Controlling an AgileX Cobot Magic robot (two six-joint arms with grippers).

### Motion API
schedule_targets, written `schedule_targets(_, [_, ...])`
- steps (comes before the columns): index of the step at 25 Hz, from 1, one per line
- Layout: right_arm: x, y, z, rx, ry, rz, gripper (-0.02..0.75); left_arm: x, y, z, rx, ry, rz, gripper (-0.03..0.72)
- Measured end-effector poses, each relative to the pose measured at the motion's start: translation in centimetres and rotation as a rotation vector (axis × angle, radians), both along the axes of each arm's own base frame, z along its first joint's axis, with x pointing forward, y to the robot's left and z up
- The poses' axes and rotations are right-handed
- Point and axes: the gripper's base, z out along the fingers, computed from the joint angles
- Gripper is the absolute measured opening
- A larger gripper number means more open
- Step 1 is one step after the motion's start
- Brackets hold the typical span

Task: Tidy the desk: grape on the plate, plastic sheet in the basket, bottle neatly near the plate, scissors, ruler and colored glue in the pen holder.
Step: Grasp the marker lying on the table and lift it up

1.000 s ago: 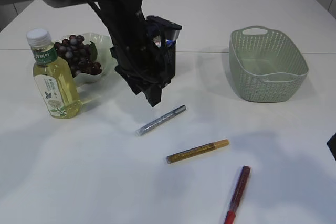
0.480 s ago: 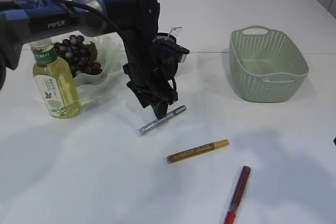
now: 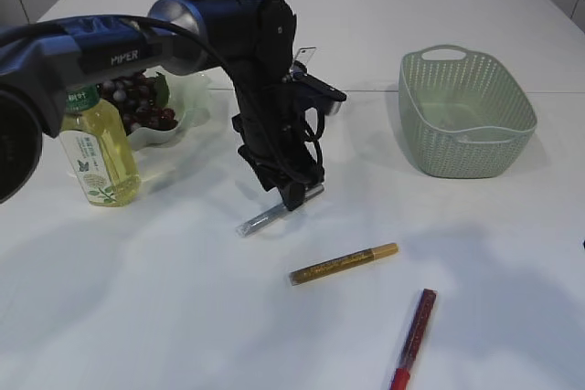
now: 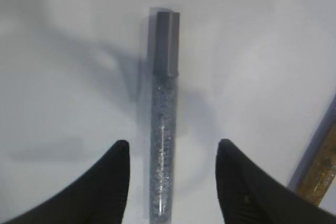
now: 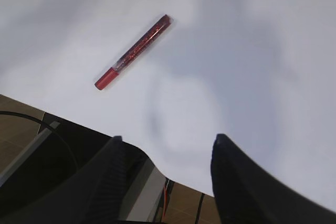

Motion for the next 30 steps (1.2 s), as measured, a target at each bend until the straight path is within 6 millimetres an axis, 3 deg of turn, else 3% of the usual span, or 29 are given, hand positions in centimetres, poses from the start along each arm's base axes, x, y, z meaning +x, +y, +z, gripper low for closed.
schedule_targets(8, [0.0,0.0,0.0,-0.004,-0.002,0.0,0.417,-0.2,-0.3,-0.1,0.003,-0.002,-0.023,0.372])
schedule_targets(15, [0.0,0.0,0.0,-0.006,-0.002,-0.001,0.417,-0.2,-0.3,-2.1,0.029,0.028,-0.026,0.372])
schedule_targets(30, [0.0,0.0,0.0,-0.006,-0.002,-0.001,0.417,0.0,-0.3,-2.8,0.044,0.027,-0.032,0.364])
